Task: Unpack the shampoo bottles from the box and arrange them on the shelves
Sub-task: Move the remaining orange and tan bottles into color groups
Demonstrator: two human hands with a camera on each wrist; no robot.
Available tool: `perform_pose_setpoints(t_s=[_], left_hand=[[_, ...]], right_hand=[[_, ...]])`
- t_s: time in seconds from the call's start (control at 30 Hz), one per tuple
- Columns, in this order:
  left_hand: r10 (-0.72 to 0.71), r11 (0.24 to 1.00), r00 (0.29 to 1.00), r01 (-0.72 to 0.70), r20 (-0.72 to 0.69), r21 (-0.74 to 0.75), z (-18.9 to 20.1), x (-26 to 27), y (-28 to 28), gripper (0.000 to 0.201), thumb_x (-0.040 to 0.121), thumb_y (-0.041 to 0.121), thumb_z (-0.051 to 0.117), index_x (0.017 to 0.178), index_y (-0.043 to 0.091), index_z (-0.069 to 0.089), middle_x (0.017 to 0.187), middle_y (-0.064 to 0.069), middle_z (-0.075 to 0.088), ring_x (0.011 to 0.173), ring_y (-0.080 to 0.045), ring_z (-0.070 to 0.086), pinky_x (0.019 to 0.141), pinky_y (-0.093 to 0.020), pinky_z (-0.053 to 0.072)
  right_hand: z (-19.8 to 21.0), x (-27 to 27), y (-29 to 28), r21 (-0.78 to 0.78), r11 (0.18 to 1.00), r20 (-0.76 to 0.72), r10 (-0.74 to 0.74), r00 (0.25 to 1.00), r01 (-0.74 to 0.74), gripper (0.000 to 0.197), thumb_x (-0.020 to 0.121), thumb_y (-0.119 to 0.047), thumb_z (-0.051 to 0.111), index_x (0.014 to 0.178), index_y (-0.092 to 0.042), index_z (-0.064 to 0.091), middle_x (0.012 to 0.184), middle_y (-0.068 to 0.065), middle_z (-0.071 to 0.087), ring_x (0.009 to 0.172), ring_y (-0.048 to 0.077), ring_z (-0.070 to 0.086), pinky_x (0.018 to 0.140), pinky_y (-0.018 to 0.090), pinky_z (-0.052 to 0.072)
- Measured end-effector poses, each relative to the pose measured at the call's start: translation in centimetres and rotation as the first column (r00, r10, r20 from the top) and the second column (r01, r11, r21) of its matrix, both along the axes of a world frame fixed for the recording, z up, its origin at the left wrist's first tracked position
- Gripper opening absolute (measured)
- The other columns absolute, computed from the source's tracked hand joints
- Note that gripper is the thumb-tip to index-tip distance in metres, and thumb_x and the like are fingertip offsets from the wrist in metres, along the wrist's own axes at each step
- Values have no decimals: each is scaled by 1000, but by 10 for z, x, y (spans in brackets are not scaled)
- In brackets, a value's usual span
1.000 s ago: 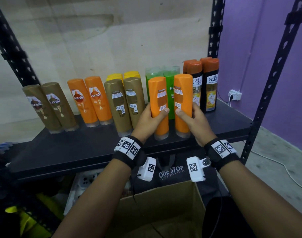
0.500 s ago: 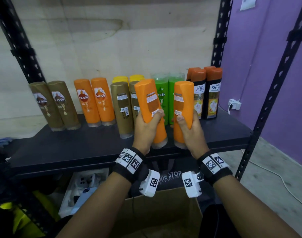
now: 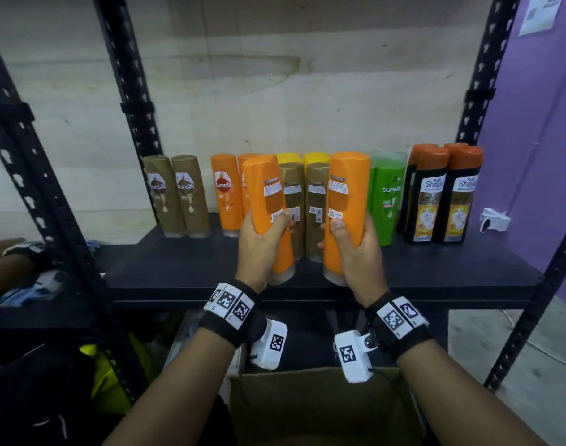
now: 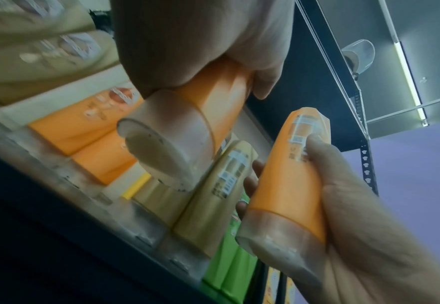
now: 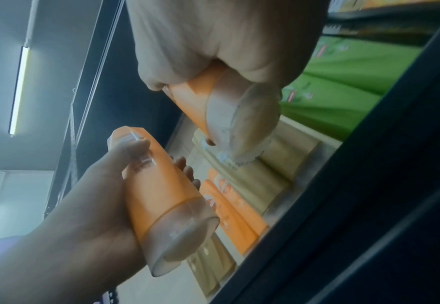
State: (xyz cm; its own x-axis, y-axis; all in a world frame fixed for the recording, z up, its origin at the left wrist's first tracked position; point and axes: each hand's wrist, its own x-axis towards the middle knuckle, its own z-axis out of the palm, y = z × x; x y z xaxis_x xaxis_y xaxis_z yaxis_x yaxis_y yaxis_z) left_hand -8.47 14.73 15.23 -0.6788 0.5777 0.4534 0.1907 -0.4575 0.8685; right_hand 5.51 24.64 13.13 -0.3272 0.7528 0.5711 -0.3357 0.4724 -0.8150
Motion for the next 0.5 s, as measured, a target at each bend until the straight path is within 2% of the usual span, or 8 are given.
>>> perform_pose_setpoints(t_s=[0.1,0.2,0.27,0.33,0.4,0.5], left_hand=[[44,999,998,-44,-36,-13,0,-21,-19,41,85,43,75,121,28,63,105,-3,77,97,-21,75,84,-39,61],[98,995,993,-100,-58,-30,1,-43,-35,46,87,42,75,129,30,60,113,6,75,102,-13,73,83,-33,58],[135,989,989,-138,-65,-43,2,-55,-44,47,87,43,75,131,34,58,118,11,73,107,-8,71,88,-33,57],[172,983,982,-176,-72,-48,1,-67,-51,40,90,41,74,127,38,59,116,16,73,105,-4,71,87,-31,57],[206,976,975,-211,-84,-57,-2,-78,-57,35,91,41,74,123,40,60,114,18,73,103,-3,71,85,-30,56],[250,964,964,-257,-93,-75,-12,-92,-61,39,91,40,74,127,32,61,115,8,74,104,-9,71,90,-37,59]], right_hand=[[-1,-23,-13,-3,1000,-11,27,1000,-27,37,91,-60,66,123,-45,55,107,0,74,80,24,76,69,34,61],[4,-45,-27,6,998,-13,56,998,-56,36,89,-60,65,121,-47,54,108,-3,73,83,20,75,67,26,58],[8,-59,-34,8,996,-12,87,996,-87,47,90,-57,64,130,-34,53,112,1,72,87,21,75,67,24,57],[8,-71,-42,11,992,-16,125,992,-125,56,92,-59,61,134,-23,52,115,5,71,87,22,75,69,24,58],[6,-80,-50,23,987,-7,156,988,-156,64,91,-68,56,137,-24,50,117,2,71,86,21,75,71,27,59],[1,-91,-62,24,985,18,172,985,-173,81,84,-82,50,142,-26,46,125,-2,67,90,20,74,74,26,59]])
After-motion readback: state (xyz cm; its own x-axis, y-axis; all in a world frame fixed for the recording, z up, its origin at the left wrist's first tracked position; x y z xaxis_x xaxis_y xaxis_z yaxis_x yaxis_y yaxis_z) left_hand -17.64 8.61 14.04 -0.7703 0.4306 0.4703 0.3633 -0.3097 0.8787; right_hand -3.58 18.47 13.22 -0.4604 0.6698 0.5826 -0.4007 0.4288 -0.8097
